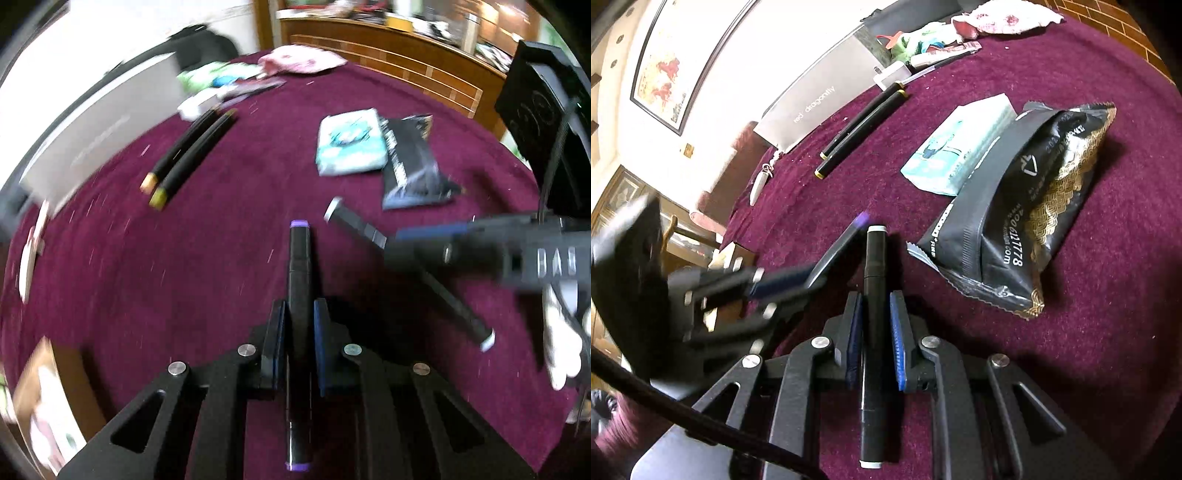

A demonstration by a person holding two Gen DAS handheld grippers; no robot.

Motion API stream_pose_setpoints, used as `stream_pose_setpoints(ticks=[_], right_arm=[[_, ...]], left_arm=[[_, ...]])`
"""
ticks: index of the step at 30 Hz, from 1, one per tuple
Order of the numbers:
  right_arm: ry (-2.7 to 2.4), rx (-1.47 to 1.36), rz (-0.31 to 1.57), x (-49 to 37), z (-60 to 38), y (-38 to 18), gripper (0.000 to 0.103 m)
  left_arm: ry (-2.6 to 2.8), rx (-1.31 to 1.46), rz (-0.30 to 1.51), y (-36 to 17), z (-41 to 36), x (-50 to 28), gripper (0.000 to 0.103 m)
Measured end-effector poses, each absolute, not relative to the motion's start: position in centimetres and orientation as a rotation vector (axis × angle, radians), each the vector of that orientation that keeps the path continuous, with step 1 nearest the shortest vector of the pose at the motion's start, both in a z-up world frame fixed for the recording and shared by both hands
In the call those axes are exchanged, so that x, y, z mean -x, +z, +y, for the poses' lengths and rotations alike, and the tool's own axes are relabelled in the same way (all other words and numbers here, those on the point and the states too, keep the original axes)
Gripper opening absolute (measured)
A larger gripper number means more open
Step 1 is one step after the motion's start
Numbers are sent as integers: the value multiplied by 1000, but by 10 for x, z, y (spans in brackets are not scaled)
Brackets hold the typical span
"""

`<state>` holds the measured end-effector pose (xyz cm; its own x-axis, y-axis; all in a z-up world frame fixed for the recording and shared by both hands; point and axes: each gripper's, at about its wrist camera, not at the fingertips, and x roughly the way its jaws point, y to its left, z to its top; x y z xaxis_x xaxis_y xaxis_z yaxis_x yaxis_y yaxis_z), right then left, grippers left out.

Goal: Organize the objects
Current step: 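Grasp a purple-cap marker with the left tool while the right tool grasps a black marker, then carry both markers into the box and lower them beside the other markers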

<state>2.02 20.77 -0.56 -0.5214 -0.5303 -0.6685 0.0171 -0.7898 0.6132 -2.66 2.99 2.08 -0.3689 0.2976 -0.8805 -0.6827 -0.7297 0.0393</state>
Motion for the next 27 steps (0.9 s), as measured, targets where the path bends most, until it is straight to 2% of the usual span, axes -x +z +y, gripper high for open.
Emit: stream_pose_setpoints(ticks=[5,11,15,19,23,26,27], right_arm=[[-2362,-1309,-787,-21,208,-6,11],[-2345,-1284,-816,-16,213,-12,11],[-2374,-1275,-770,-17,208,-10,11],[-2501,-1304,-564,-20,185,0,12],[-2611,-1399,-307,-17,154,9,15],[-2641,-1452,-67,-14,133,11,24],[-2652,-1467,-2,-14,128,10,24]], left_arm=[[2198,1277,398,20,8,17,11],[2301,1223,460,18,25,12,12],[2412,1134,530,15,29,-1,16],[2454,1102,563,14,31,-5,15],[2409,1190,345,18,9,-3,11],[2418,1191,283,21,-4,-18,11],[2420,1190,255,23,-8,-22,11]])
